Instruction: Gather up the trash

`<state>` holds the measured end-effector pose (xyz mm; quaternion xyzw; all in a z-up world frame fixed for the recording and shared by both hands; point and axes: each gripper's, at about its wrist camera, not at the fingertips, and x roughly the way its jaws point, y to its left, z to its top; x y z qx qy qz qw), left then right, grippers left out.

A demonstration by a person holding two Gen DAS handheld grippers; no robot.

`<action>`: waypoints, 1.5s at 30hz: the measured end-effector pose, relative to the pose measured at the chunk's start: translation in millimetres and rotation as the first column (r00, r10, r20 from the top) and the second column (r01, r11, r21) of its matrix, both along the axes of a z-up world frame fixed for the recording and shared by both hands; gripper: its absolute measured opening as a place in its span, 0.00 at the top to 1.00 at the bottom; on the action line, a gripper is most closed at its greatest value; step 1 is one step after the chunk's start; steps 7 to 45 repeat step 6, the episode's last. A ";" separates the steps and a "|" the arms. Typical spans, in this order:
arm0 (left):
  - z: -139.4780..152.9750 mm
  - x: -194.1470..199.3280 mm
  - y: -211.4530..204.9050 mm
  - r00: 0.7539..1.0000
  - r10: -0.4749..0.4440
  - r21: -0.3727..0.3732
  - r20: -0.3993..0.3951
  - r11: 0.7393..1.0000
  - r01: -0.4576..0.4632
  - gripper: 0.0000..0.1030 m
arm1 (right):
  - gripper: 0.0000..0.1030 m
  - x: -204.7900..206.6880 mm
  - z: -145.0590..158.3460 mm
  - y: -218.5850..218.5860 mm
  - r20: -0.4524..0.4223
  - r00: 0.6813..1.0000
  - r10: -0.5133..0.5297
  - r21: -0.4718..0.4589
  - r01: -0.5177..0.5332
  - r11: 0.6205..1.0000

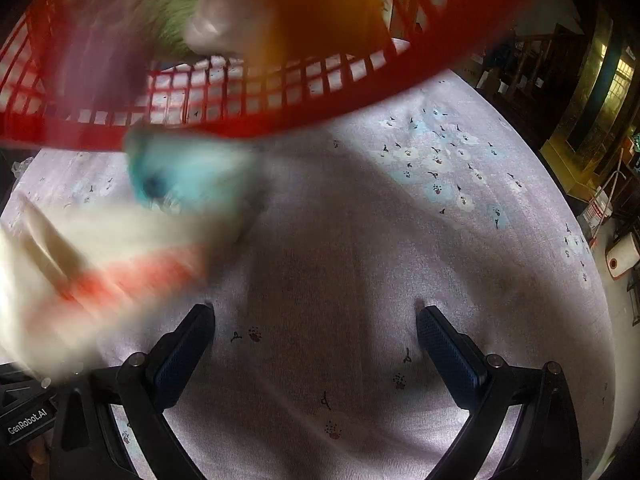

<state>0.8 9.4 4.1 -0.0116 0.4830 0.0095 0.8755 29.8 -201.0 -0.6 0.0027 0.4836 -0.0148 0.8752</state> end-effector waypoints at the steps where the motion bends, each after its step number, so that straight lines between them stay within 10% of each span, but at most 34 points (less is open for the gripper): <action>1: -0.1 0.3 -0.3 1.000 0.000 -0.001 0.000 1.000 0.000 0.00 | 0.00 0.3 0.2 0.1 0.000 1.000 0.000 0.000 0.000 1.000; 45: -0.7 0.9 -1.1 1.000 -0.001 0.000 0.000 1.000 0.001 0.00 | 0.00 0.8 1.2 0.5 0.000 1.000 0.000 0.000 0.000 1.000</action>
